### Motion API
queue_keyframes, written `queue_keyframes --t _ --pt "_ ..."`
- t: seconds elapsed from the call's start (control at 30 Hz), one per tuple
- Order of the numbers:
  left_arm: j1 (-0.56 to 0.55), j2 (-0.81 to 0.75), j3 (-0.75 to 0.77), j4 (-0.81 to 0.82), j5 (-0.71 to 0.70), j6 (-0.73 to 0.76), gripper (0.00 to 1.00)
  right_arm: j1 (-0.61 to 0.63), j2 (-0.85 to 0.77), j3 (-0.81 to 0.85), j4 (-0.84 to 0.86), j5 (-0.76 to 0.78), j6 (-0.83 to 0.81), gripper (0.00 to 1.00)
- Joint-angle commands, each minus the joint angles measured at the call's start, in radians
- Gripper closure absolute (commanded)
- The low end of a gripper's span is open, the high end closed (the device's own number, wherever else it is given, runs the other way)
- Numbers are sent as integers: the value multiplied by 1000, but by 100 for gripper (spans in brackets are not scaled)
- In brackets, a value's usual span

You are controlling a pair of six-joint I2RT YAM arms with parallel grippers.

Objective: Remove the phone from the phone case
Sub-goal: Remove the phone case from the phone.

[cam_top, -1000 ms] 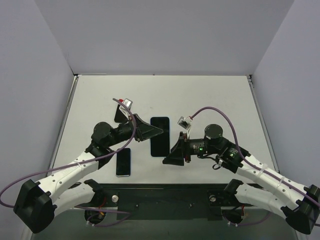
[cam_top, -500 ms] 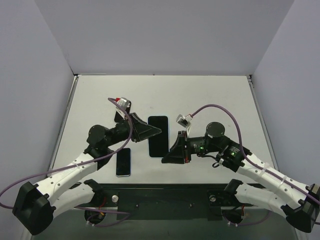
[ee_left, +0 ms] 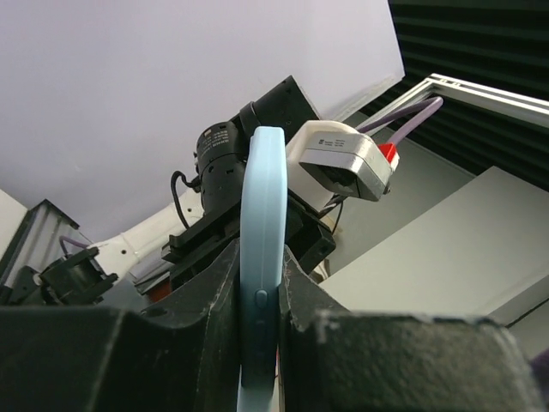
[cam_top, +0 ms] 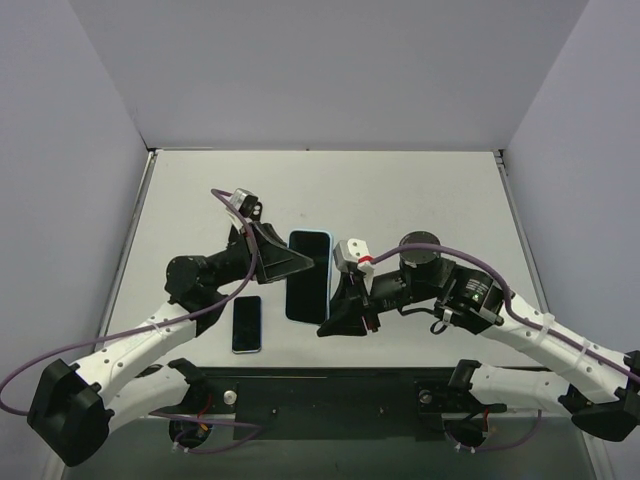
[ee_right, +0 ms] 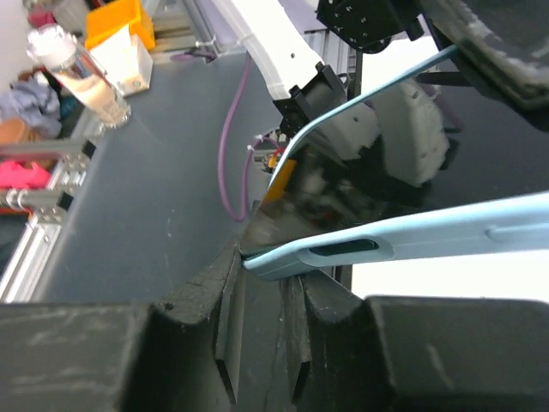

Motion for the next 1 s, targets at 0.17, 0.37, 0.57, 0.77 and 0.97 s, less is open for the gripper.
queue_keyframes --t 0.17,0.37,0.57,0.77,0.97 --pt "-78 -50 51 118 58 -226 100 -19 109 114 -63 325 -238 100" --pt "-90 -21 56 165 -5 -232 100 -2 35 -7 109 816 -64 100" --pt "-93 -59 -47 201 -312 -124 100 1 -103 -186 285 891 149 65" --pt "-75 -74 -49 61 -504 148 100 35 -117 -353 644 526 510 30" --pt "-93 24 -136 288 -574 106 100 42 -68 -464 1040 564 761 25"
